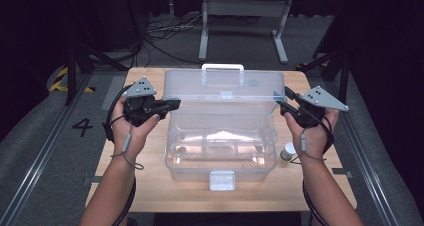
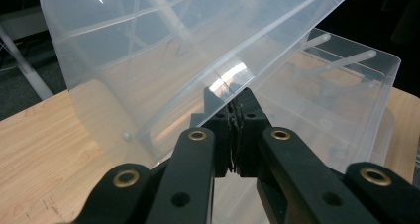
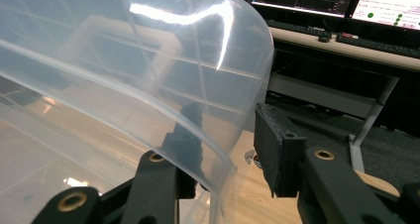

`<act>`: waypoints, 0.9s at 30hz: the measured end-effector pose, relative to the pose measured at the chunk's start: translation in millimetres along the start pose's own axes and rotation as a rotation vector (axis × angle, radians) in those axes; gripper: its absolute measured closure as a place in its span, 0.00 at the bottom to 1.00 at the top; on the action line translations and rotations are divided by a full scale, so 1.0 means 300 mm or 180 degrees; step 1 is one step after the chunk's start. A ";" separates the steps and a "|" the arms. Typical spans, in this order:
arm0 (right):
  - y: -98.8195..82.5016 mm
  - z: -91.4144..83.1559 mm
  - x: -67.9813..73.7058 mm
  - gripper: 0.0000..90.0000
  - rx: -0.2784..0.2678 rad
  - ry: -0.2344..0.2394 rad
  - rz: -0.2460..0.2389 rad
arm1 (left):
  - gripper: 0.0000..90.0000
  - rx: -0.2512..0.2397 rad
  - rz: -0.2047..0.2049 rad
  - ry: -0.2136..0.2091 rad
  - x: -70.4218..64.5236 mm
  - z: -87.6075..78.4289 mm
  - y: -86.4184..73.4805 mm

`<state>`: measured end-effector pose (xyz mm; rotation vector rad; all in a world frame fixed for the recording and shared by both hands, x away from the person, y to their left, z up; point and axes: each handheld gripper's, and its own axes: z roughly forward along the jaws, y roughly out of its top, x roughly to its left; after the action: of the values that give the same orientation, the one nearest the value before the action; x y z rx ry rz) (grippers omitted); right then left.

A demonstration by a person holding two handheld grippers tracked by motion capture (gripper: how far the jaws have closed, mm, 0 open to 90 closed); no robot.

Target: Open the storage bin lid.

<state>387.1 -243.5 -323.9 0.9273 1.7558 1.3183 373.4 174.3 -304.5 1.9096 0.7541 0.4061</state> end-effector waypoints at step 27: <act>0.035 0.028 -0.036 0.80 0.0137 0.0037 0.0016 | 0.93 0.0176 -0.0055 0.0098 -0.013 -0.073 -0.063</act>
<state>400.8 -247.1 -313.9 0.9503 1.7983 1.2960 351.6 192.4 -311.5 1.9510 0.8090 0.4084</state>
